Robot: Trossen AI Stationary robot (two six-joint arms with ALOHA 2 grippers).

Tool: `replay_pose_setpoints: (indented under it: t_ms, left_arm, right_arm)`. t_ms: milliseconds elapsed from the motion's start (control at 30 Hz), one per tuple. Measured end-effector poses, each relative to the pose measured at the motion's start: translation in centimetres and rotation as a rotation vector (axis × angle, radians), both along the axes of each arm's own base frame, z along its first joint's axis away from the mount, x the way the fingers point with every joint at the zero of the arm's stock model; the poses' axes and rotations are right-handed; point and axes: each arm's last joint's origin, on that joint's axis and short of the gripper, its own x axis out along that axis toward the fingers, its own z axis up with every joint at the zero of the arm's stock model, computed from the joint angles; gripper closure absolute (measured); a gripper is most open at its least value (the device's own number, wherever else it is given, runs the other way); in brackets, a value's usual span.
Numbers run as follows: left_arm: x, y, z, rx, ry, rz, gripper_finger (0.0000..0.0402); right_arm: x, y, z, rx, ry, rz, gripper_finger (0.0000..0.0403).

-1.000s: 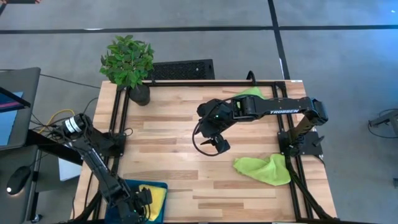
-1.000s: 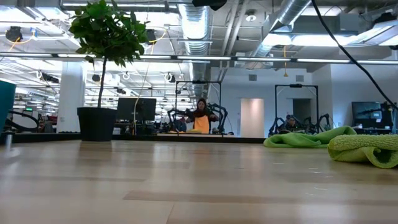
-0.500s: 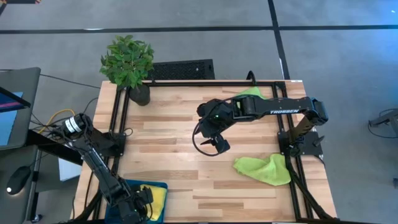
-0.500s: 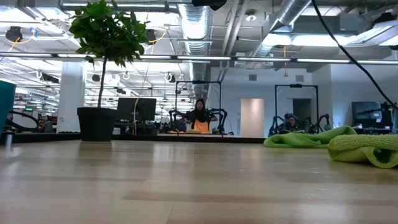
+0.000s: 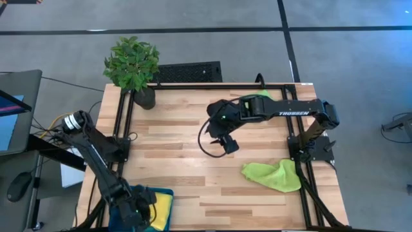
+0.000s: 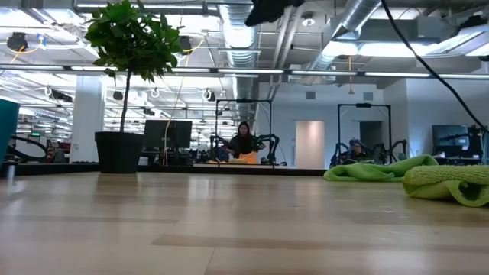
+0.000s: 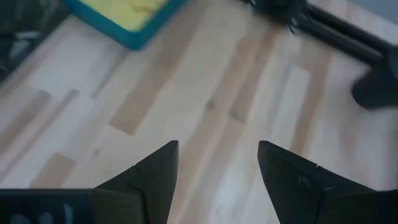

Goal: Fold microfiber towels
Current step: Fold the light green microfiber towel

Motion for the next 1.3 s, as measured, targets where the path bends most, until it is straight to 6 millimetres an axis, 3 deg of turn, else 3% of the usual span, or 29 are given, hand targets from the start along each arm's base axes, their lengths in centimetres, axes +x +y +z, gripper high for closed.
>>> replay_pose_setpoints:
  t_ms: [267,467,700,867,1100,1300]
  left_arm:
    - [1.8,4.8,2.4,0.298,-0.239,0.042,0.0255]
    - [4.1,8.9,2.5,0.552,-0.247,0.05,0.0255]
    - [7.0,14.6,2.2,0.801,-0.206,0.065,0.0255]
    - [9.4,18.0,2.1,0.79,-0.253,0.023,0.0255]
    - [14.7,21.1,1.4,0.555,-0.65,-0.154,0.0255]
    - [17.7,22.0,-2.3,0.573,-0.707,-0.236,0.0255]
  right_arm:
    - [-1.7,-3.7,-0.3,0.002,0.141,-0.183,0.0159]
    - [-3.7,-6.3,-0.5,-0.012,0.278,-0.376,0.0159]
    - [-6.2,-7.3,-0.1,0.033,0.419,-0.502,0.0159]
    - [-8.9,-6.5,0.8,0.038,0.432,-0.603,0.0159]
    - [-13.6,-4.3,0.2,0.084,0.335,-0.699,0.0159]
    - [-15.8,-2.1,0.5,0.132,0.282,-0.681,0.0159]
